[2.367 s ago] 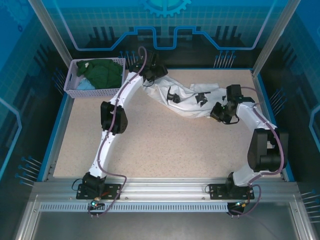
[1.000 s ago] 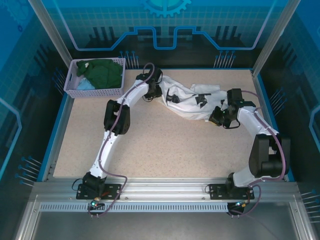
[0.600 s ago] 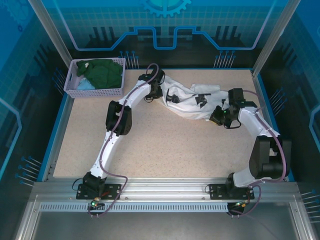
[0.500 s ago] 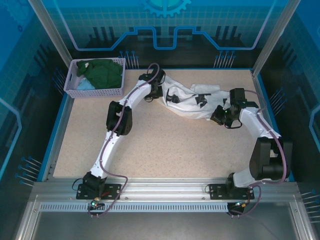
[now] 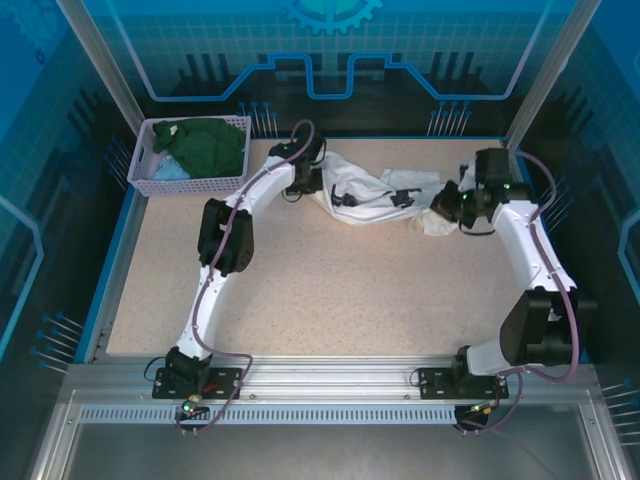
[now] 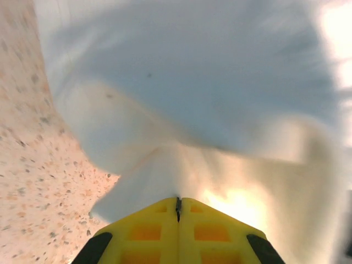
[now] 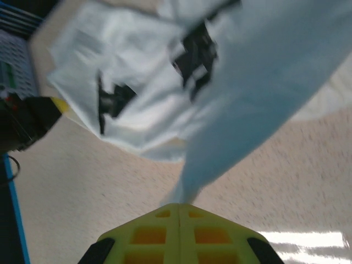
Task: Fold and stack the t-shirts
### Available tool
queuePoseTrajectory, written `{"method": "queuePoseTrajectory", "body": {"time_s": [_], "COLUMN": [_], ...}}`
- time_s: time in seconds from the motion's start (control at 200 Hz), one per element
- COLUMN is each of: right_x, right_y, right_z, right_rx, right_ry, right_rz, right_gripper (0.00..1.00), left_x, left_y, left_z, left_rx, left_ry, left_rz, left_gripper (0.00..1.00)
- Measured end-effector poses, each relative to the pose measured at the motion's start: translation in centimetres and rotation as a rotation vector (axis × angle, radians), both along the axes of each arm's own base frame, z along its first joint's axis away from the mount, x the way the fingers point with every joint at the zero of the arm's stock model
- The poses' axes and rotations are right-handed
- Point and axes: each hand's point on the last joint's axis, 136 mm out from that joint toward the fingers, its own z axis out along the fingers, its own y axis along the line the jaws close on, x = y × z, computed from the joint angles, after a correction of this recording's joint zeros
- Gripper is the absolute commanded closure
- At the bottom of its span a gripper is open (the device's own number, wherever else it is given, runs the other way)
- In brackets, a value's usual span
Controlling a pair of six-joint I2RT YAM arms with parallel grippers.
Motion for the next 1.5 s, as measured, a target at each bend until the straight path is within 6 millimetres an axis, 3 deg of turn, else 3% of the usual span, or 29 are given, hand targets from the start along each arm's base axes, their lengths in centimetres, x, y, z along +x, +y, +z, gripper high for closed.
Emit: {"method": "queuePoseTrajectory", "body": {"time_s": [0.075,0.125,0.235,0.315,0.395,0.46,0.52,0.6,0.73,0.81,0.89,1.035,1.171,1.381,1.501], "right_x": [1.5,2.1,2.3,1.7,0.7,-0.4,-1.4,-3.1,-6.0,-6.9,-6.7,-4.9,-2.7,1.2,2.2], "right_y": [-0.2,-0.5,-1.0,-1.2,-1.3,-1.0,-0.2,2.1,6.3,8.1,9.3,10.4,10.1,9.8,9.5], "right_z": [4.4,7.3,12.3,13.5,12.6,10.2,6.9,0.8,-8.0,-11.4,-13.3,-15.7,-17.2,-18.8,-20.1], "right_rx": [-0.012,-0.026,-0.054,-0.065,-0.072,-0.069,-0.068,-0.064,-0.084,-0.099,-0.127,-0.162,-0.211,-0.287,-0.323], "right_ry": [-0.097,-0.161,-0.272,-0.302,-0.282,-0.23,-0.154,-0.008,0.224,0.314,0.352,0.384,0.391,0.379,0.389], "right_rz": [-0.005,-0.013,-0.036,-0.048,-0.054,-0.052,-0.028,0.033,0.162,0.212,0.239,0.246,0.21,0.17,0.165], "right_gripper": [1.0,1.0,1.0,1.0,0.9,0.79,0.65,0.52,0.47,0.47,0.46,0.47,0.48,0.54,0.65], "left_x": [1.6,2.6,2.3,0.5,-2.1,-4.0,-5.8,-7.7,-10.8,-12.4,-12.6,-11.9,-11.9,-11.8,-11.8], "left_y": [-0.6,-0.7,1.0,3.0,4.6,5.0,5.3,5.5,6.0,6.3,6.2,6.0,5.9,5.9,5.8], "left_z": [6.1,11.2,20.9,26.2,28.2,27.5,24.9,19.2,9.2,6.1,5.8,7.5,8.6,8.7,8.7], "left_rx": [-0.064,-0.12,-0.2,-0.228,-0.236,-0.241,-0.247,-0.244,-0.218,-0.207,-0.217,-0.245,-0.26,-0.261,-0.261], "left_ry": [-0.119,-0.222,-0.401,-0.483,-0.497,-0.472,-0.414,-0.299,-0.083,-0.003,0.007,-0.053,-0.08,-0.084,-0.085], "left_rz": [-0.006,-0.007,0.004,0.021,0.035,0.039,0.048,0.072,0.125,0.145,0.152,0.146,0.142,0.141,0.141], "left_gripper": [1.0,1.0,1.0,1.0,1.0,1.0,1.0,1.0,1.0,1.0,1.0,1.0,1.0,1.0,1.0]}}
